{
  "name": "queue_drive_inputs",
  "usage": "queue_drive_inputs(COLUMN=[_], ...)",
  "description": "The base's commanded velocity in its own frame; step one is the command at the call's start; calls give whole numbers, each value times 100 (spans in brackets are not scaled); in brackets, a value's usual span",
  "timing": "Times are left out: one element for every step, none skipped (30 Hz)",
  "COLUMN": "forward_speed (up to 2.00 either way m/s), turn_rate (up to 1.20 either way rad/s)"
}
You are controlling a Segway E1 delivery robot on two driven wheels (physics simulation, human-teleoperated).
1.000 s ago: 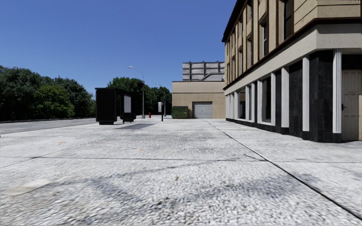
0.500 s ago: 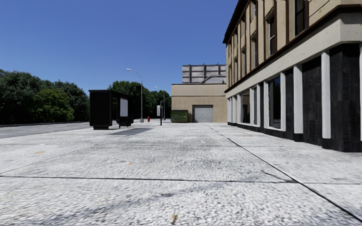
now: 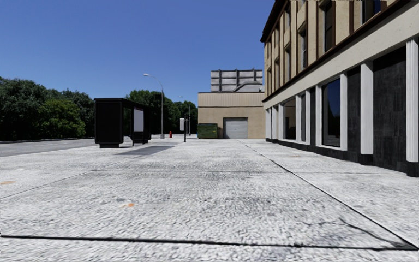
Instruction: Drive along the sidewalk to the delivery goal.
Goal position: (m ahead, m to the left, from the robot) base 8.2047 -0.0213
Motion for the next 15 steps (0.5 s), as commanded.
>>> queue_drive_inputs(forward_speed=[153,153,153,153,153,153,153,153,153,153,153,153,153,153,153], turn_rate=[0,0,0,0,0,0,0,0,0,0,0,0,0,0,0])
